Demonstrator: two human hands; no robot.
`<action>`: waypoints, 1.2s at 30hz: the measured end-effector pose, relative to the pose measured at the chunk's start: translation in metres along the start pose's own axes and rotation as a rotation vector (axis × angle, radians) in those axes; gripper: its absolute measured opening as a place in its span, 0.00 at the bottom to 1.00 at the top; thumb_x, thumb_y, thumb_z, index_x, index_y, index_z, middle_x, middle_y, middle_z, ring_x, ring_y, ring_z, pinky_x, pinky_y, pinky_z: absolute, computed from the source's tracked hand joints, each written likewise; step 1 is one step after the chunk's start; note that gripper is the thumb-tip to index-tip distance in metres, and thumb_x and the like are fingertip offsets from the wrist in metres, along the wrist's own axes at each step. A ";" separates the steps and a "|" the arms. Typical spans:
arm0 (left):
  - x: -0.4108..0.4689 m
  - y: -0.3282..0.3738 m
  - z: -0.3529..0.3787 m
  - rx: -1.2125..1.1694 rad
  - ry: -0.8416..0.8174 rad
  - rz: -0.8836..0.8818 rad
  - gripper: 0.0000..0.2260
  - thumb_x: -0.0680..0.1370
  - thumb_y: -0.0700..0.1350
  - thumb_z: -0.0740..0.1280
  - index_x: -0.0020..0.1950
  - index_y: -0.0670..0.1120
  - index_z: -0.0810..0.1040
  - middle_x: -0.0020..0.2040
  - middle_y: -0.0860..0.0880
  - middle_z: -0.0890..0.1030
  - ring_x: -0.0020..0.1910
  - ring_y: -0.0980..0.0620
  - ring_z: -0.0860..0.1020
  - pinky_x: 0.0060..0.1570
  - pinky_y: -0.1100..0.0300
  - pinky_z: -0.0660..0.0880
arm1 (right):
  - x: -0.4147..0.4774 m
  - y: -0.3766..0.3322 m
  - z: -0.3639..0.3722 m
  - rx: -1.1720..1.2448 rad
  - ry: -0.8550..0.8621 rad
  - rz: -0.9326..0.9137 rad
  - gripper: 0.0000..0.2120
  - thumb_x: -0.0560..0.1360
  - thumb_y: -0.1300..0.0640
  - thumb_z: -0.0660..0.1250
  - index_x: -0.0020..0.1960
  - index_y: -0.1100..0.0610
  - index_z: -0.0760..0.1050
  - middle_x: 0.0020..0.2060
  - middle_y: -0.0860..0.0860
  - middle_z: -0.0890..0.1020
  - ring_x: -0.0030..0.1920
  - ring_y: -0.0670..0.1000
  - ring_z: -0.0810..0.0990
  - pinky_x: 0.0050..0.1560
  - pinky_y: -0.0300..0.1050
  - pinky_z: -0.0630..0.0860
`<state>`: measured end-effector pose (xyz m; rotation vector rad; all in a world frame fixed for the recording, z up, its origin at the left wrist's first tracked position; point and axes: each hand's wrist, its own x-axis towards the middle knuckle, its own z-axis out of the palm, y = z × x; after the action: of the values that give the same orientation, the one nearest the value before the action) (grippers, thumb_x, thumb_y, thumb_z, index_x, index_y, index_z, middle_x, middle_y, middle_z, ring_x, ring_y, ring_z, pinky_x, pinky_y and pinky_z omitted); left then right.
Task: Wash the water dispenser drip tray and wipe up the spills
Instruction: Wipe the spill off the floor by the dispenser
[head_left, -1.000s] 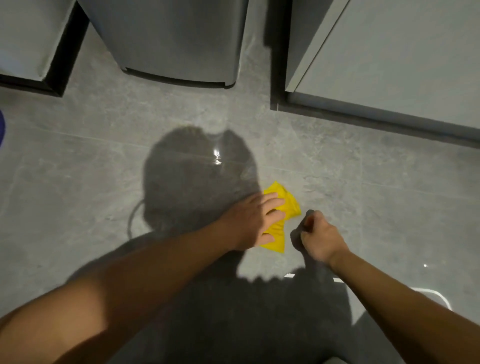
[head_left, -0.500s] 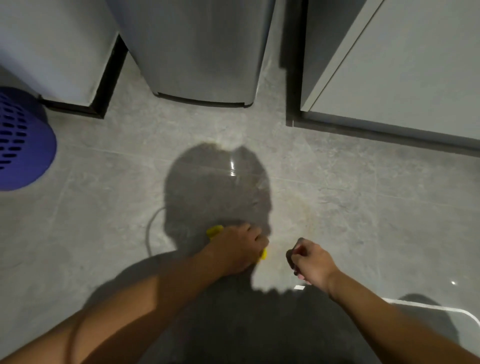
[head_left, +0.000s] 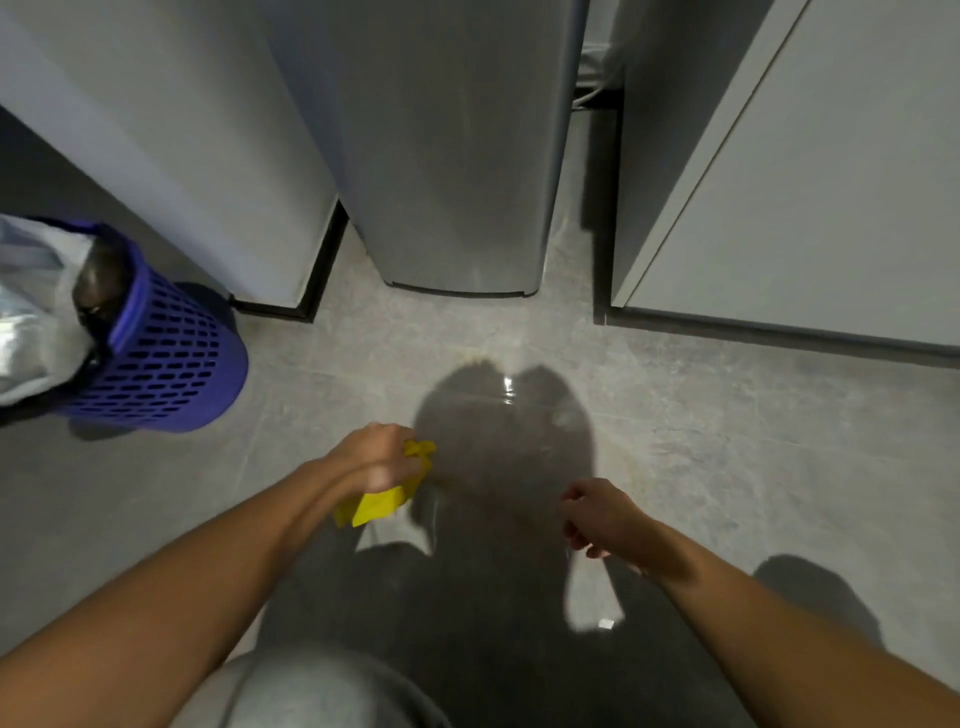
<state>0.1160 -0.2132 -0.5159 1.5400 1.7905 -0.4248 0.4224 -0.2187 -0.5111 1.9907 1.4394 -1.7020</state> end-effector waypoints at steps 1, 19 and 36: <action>-0.011 0.001 -0.014 -0.023 0.025 0.001 0.16 0.79 0.58 0.67 0.62 0.52 0.82 0.61 0.44 0.85 0.61 0.40 0.81 0.53 0.56 0.75 | -0.009 -0.005 -0.007 0.014 0.001 0.004 0.08 0.76 0.62 0.62 0.49 0.62 0.80 0.40 0.60 0.86 0.37 0.55 0.83 0.36 0.47 0.80; -0.450 0.147 -0.307 -0.779 0.274 -0.094 0.08 0.70 0.52 0.68 0.48 0.54 0.81 0.43 0.49 0.86 0.47 0.48 0.84 0.49 0.56 0.79 | -0.492 -0.206 -0.196 0.451 0.101 -0.014 0.07 0.79 0.65 0.64 0.53 0.66 0.79 0.38 0.64 0.82 0.36 0.57 0.79 0.35 0.46 0.76; -0.150 0.062 -0.040 -0.590 0.364 -0.021 0.14 0.78 0.51 0.71 0.63 0.52 0.83 0.54 0.47 0.88 0.55 0.45 0.85 0.57 0.52 0.80 | -0.163 -0.019 -0.081 -0.081 0.189 -0.121 0.08 0.78 0.56 0.63 0.42 0.51 0.78 0.36 0.56 0.84 0.40 0.60 0.82 0.45 0.53 0.80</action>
<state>0.1663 -0.2788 -0.3704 1.2211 1.9652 0.3790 0.4810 -0.2464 -0.3396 2.1081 1.6936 -1.5061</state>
